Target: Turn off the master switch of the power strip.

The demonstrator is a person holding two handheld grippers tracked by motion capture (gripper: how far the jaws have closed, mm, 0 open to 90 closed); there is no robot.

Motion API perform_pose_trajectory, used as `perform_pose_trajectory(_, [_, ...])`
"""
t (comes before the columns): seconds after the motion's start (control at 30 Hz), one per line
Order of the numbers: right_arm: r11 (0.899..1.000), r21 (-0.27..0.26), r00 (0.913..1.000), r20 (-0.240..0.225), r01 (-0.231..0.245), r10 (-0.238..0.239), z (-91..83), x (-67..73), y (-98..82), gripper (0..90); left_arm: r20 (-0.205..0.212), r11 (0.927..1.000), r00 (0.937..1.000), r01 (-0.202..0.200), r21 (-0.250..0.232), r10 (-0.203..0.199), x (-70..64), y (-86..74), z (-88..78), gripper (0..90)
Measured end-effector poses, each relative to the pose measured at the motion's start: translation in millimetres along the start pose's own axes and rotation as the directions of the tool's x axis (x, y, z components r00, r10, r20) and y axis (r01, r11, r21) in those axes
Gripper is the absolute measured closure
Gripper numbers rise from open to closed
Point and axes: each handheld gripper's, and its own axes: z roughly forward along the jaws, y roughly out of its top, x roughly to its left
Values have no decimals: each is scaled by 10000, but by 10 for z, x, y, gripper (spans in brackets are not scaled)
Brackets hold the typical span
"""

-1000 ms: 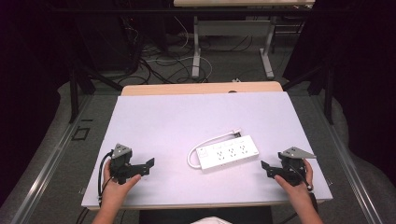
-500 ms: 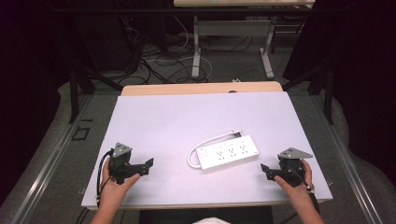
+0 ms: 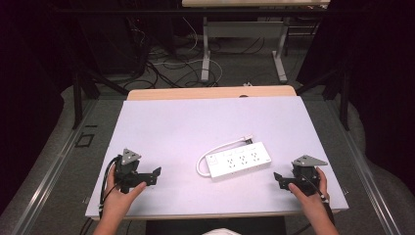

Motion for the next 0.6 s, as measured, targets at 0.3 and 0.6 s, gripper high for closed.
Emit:
perform_pose_trajectory(0.3, [9997, 31, 9997, -49, 230, -230, 5, 17, -3, 178, 531, 9985, 9976, -457, 313, 440, -162, 62, 7, 36])
perform_pose_trajectory(0.6, [9995, -22, 9995, -34, 317, -317, 2, 26, 0, 178, 997, 9920, 9885, -1186, 431, 1138, -395, 91, 65, 38])
